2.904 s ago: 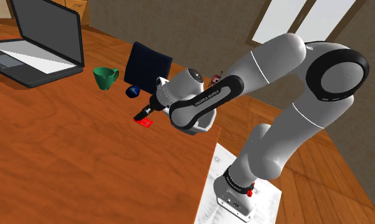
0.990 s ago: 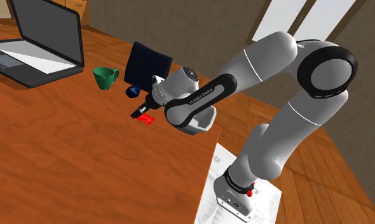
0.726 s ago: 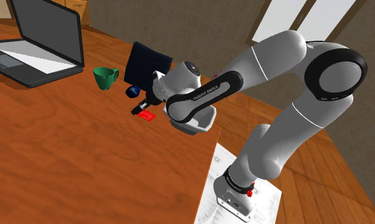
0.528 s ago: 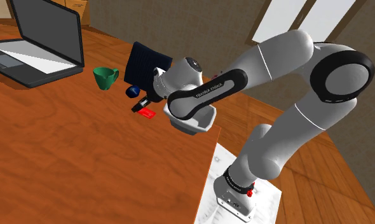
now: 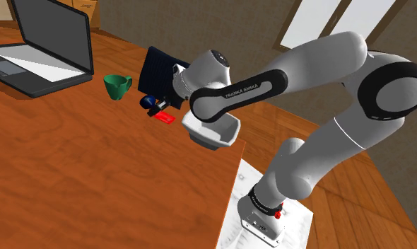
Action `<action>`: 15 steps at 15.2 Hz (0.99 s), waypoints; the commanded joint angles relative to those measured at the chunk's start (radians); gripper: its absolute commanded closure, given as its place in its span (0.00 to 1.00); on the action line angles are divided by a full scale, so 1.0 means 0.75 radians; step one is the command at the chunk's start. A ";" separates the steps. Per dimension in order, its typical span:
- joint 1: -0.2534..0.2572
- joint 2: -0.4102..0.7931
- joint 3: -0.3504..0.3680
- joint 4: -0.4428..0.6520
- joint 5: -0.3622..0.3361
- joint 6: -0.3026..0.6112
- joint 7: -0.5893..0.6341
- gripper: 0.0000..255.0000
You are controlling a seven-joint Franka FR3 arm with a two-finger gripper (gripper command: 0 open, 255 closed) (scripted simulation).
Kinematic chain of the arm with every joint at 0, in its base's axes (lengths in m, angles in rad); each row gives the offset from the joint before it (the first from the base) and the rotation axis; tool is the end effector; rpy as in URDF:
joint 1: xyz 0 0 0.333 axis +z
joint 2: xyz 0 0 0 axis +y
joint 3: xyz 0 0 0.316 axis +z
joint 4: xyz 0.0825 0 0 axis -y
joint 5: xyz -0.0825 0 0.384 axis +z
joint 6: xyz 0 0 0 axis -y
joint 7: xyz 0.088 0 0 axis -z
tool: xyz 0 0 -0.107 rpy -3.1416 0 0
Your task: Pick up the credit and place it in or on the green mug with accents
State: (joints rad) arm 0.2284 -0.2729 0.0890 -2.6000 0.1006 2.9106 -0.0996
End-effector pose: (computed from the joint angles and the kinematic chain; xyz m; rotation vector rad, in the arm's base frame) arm 0.4411 0.1389 0.4146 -2.8871 -0.4806 -0.8684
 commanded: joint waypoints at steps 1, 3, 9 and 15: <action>-0.003 -0.027 0.002 0.019 -0.004 -0.047 0.005 1.00; -0.005 -0.051 0.002 0.037 -0.007 -0.089 0.008 1.00; -0.010 -0.114 0.001 0.098 -0.014 -0.212 0.014 1.00; -0.020 0.020 -0.028 0.275 -0.015 -0.258 -0.022 1.00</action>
State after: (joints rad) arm 0.2153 -0.2920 0.0711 -2.4311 0.0903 2.7213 -0.1114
